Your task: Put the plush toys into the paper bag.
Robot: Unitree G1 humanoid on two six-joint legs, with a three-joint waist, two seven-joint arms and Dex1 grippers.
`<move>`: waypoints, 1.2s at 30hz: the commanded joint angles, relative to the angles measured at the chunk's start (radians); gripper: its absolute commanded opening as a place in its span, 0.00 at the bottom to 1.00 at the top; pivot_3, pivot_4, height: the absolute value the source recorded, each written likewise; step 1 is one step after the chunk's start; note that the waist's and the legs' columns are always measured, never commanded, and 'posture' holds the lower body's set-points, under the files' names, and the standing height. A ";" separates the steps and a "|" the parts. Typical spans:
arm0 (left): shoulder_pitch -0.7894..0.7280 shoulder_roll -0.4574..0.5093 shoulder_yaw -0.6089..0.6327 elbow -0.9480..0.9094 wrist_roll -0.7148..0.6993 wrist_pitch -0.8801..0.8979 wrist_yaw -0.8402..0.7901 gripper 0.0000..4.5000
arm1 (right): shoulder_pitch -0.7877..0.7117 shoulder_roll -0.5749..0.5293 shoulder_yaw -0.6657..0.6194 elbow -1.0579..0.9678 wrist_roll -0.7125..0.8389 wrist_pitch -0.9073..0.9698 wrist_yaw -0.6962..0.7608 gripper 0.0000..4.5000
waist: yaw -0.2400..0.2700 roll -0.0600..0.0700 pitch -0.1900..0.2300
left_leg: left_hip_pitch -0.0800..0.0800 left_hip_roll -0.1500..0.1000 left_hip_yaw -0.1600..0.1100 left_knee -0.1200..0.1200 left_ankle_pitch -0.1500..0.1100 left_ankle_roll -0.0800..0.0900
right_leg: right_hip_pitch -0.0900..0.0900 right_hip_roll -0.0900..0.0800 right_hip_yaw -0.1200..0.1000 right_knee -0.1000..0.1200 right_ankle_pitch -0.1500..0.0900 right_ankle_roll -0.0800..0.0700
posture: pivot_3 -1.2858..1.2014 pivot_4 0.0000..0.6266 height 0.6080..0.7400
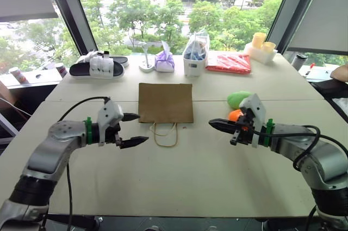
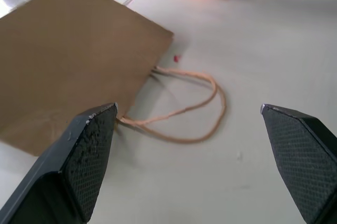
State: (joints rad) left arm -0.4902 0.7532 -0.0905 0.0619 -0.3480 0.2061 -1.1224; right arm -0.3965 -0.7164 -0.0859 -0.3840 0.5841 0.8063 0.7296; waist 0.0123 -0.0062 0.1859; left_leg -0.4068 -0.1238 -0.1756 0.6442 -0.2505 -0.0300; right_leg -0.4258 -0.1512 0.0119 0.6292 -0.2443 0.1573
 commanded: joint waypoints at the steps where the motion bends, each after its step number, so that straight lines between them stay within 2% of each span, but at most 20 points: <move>1: -0.086 -0.030 -0.056 0.142 0.112 -0.205 -0.061 0.99 | 0.004 0.010 -0.027 -0.038 0.007 -0.017 -0.021 0.00 | 0.000 0.000 0.000 | 0.000 0.000 0.000 0.000 0.000 0.000 | 0.000 0.000 0.000 0.000 0.000 0.000 | 0.52 0.24 1.00; 10: -0.270 -0.148 -0.110 0.514 0.241 -0.457 -0.107 0.99 | 0.025 0.020 -0.037 -0.078 0.015 -0.009 -0.062 0.00 | -0.008 0.000 0.000 | 0.000 0.000 0.000 0.001 0.000 0.000 | 0.000 0.000 0.000 0.000 0.002 0.002 | 0.52 0.24 1.00; 13: -0.300 -0.169 -0.114 0.585 0.267 -0.509 -0.109 0.80 | 0.030 0.019 -0.040 -0.083 0.018 -0.007 -0.069 0.00 | -0.008 0.000 0.000 | 0.000 0.000 0.000 0.002 0.000 0.000 | 0.000 0.000 0.000 0.000 0.002 0.002 | 0.52 0.24 1.00; 20: -0.349 -0.218 -0.092 0.652 0.266 -0.541 -0.100 0.02 | 0.027 0.015 -0.039 -0.088 0.024 -0.002 -0.082 0.00 | -0.006 0.000 0.000 | 0.000 -0.001 0.000 0.003 0.000 0.001 | 0.000 0.000 0.000 0.001 0.003 0.004 | 0.52 0.24 1.00; 25: -0.354 -0.248 -0.058 0.579 0.189 -0.428 -0.140 0.00 | 0.028 0.008 -0.043 -0.086 0.023 0.000 -0.082 0.00 | -0.010 -0.001 0.000 | 0.000 -0.001 0.000 0.003 0.000 0.001 | 0.000 0.000 0.000 0.001 0.003 0.005 | 0.52 0.24 1.00; 29: -0.379 -0.270 -0.018 0.475 0.110 -0.243 -0.136 0.00 | 0.028 0.010 -0.026 -0.061 -0.019 -0.001 -0.116 0.00 | -0.021 -0.001 0.000 | 0.000 -0.001 0.000 0.003 0.000 0.001 | 0.000 0.000 0.000 0.002 0.003 0.005 | 0.52 0.24 1.00; 36: -0.396 -0.284 0.015 0.355 0.053 -0.063 -0.101 0.00 | 0.013 0.080 0.002 -0.039 -0.040 0.002 -0.177 0.00 | -0.034 -0.001 0.000 | 0.000 0.000 0.000 0.003 0.000 0.000 | 0.000 0.001 0.000 0.003 0.003 0.005 | 0.52 0.24 1.00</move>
State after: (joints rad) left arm -0.8715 0.4668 -0.1025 0.4631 -0.2683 0.1168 -1.2318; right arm -0.3626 -0.6480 -0.0850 -0.3875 0.5328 0.8100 0.5620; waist -0.0214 -0.0071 0.1855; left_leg -0.4066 -0.1243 -0.1751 0.6474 -0.2493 -0.0310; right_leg -0.4261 -0.1505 0.0124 0.6319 -0.2410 0.1619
